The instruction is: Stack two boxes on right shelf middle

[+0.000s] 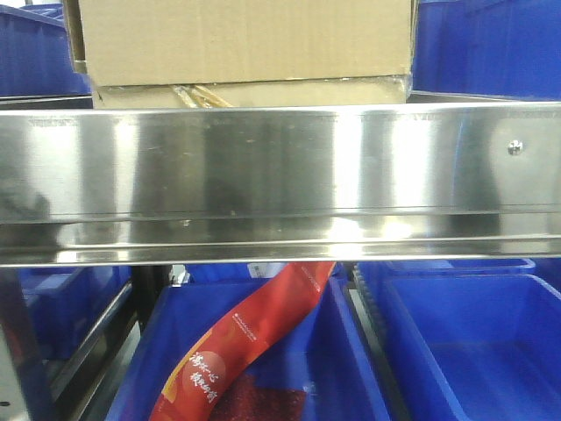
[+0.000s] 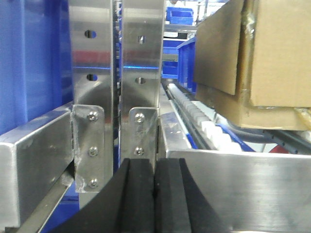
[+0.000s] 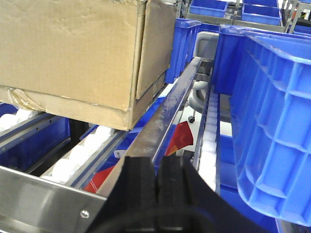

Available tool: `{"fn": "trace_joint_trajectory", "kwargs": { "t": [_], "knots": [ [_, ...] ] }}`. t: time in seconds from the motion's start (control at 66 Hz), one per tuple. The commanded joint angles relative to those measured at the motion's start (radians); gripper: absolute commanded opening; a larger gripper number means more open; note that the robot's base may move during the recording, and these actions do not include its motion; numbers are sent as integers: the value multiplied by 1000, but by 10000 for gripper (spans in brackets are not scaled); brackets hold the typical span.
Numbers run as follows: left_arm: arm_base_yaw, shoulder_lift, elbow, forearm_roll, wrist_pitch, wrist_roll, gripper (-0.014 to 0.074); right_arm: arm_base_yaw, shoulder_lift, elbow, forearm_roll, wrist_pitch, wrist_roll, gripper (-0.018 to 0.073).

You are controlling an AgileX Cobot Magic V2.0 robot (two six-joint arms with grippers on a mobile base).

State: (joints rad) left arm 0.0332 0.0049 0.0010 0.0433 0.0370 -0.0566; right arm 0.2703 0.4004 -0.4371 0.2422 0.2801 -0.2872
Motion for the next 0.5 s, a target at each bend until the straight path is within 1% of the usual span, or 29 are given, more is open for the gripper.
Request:
{"fn": "trace_joint_trajectory", "kwargs": {
  "t": [0.0,0.485],
  "knots": [
    [-6,-5,-1,-1,-32,0,-111,-6,-5,0,-9,-23,-6,-153],
    [-6,-5,-1,-1,-32,0,-111,-6,-5,0,-9,-23,-6,-153]
  ]
}}
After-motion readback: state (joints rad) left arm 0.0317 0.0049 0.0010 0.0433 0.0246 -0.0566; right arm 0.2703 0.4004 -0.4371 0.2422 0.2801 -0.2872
